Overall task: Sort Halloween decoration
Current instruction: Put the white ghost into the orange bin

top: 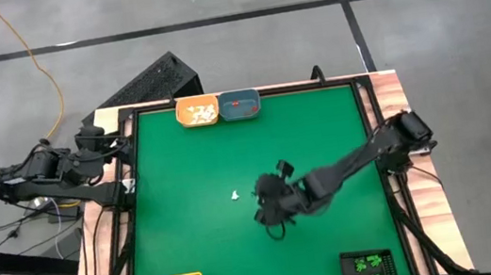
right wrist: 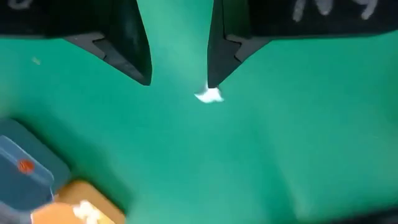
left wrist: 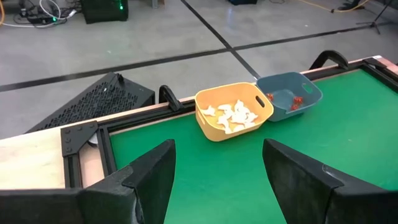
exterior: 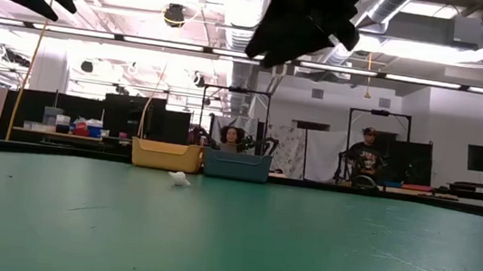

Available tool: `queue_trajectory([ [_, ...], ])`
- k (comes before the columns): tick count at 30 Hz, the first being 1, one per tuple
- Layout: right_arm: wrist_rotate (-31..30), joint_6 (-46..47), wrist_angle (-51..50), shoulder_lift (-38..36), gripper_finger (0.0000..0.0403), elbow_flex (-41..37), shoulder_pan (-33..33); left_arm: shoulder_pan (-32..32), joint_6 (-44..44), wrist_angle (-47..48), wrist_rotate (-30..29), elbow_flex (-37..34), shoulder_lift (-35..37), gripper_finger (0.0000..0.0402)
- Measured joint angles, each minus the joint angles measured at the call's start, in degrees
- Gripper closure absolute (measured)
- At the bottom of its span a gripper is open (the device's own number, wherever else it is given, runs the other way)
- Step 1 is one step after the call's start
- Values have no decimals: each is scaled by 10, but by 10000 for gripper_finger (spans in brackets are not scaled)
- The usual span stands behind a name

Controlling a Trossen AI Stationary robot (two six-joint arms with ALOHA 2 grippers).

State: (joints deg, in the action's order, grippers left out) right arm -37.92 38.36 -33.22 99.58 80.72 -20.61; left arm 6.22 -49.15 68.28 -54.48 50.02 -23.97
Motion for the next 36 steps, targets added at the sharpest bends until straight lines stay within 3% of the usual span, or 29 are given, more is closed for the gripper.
queue_trajectory([
  [6,-82,-20,147,56,248,-35,-29,0,0,0,0,0,0,170],
  [18,-84,-29,361,189,218,-36,2,0,0,7,16,0,0,170],
  [27,-69,-27,448,247,159,-35,38,0,0,19,18,0,0,170],
  [36,-72,34,450,300,160,-33,36,0,7,19,27,0,0,170],
])
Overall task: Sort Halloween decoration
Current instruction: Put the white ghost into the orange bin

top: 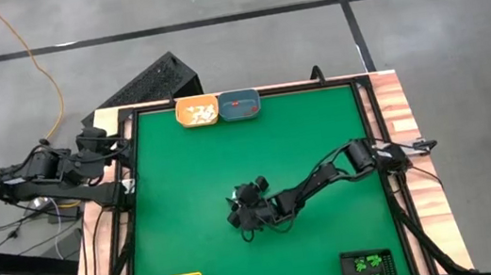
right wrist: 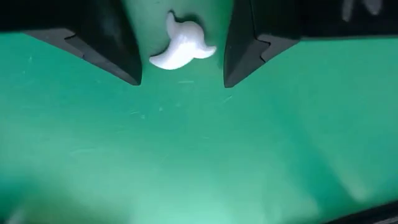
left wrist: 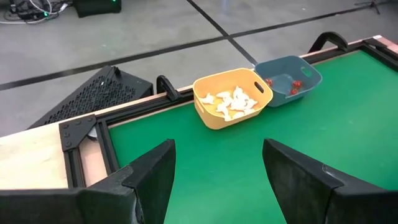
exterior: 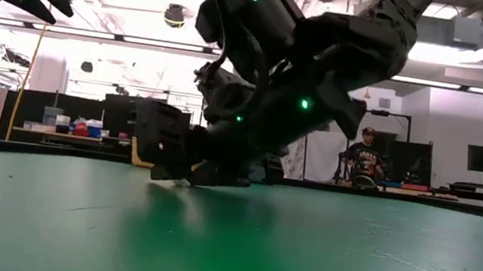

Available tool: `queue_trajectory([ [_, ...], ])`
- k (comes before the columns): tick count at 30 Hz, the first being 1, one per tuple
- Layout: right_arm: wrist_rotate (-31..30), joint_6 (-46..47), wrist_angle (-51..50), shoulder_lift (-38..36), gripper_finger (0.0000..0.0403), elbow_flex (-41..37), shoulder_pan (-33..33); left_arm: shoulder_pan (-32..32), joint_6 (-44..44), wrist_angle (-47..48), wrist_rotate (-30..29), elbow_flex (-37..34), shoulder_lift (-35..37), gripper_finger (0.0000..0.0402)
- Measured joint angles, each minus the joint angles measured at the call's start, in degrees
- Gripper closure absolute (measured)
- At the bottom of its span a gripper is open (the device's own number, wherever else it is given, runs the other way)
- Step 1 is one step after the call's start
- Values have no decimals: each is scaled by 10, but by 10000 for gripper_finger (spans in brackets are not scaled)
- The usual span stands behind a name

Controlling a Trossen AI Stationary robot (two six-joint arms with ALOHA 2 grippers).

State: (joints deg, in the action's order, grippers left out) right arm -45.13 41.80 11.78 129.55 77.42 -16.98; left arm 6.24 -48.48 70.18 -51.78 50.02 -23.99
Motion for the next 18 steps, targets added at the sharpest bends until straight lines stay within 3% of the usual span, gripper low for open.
queue_trajectory([
  [8,-27,48,-40,25,194,2,-18,0,2,0,3,0,0,170],
  [18,-29,50,-69,27,312,-2,-17,0,-3,0,6,0,0,170],
])
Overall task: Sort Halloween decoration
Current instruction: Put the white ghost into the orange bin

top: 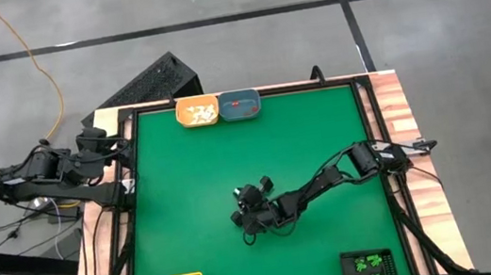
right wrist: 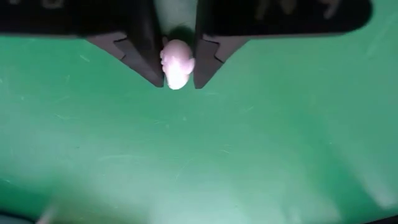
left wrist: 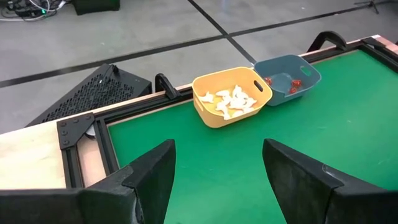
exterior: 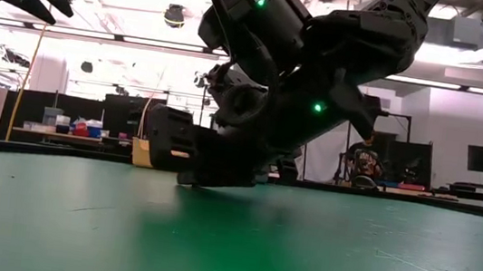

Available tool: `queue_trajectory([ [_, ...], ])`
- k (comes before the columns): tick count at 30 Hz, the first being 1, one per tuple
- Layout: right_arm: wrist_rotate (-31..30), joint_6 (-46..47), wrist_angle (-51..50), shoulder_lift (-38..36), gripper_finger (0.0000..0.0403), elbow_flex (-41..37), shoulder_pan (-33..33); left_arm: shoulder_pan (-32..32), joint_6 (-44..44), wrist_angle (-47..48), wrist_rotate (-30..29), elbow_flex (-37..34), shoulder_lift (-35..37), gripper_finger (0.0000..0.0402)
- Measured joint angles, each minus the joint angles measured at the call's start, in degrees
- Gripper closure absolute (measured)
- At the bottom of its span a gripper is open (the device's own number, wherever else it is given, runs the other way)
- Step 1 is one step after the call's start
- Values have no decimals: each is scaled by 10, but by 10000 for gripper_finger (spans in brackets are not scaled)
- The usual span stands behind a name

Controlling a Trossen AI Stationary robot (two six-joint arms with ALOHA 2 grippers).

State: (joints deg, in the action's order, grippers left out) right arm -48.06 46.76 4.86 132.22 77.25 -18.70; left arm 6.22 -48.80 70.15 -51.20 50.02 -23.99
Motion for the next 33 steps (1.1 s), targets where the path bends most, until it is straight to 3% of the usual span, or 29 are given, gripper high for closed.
queue_trajectory([
  [8,-1,18,5,-1,365,0,0,0,-5,0,0,0,0,170],
  [18,11,-21,8,-8,366,61,4,0,-6,-2,1,0,0,170],
  [24,66,-135,-8,-38,366,110,28,0,-5,-2,0,0,0,170],
  [33,120,-287,-2,-53,366,199,116,0,-6,-2,-3,0,0,170],
])
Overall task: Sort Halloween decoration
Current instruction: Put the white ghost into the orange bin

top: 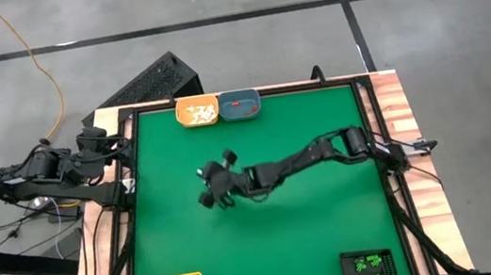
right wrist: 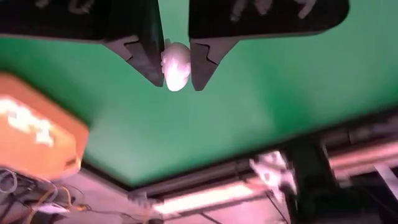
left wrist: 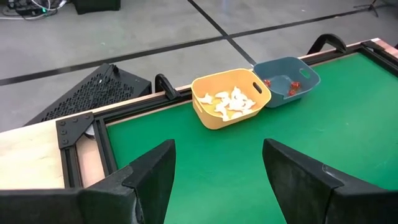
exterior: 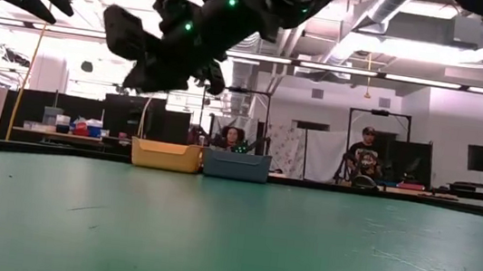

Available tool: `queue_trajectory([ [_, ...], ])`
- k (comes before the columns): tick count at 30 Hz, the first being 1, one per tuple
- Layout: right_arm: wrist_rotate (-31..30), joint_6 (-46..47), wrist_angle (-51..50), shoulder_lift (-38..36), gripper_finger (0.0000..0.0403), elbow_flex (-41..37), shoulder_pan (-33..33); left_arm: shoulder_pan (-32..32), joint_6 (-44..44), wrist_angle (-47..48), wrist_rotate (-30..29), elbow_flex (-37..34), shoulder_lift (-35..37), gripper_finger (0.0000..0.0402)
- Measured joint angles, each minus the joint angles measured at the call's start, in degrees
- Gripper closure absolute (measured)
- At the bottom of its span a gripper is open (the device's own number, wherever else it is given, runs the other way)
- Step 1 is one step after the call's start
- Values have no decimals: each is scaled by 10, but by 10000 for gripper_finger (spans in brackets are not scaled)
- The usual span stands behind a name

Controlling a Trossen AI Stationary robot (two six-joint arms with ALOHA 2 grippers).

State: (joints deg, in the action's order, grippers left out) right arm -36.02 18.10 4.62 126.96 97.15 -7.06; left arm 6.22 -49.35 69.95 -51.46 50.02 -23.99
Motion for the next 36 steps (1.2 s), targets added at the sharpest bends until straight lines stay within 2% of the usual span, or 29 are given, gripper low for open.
queue_trajectory([
  [7,59,-49,3,-1,366,50,86,0,0,0,-1,0,0,170],
  [13,132,-45,4,-1,366,78,161,0,0,0,-3,0,0,170],
  [20,183,-29,3,-1,366,80,230,0,0,0,-19,0,0,170],
  [29,219,13,9,31,366,78,267,0,0,0,-19,0,0,170],
  [36,221,55,0,46,355,79,282,0,0,0,-22,0,0,170],
])
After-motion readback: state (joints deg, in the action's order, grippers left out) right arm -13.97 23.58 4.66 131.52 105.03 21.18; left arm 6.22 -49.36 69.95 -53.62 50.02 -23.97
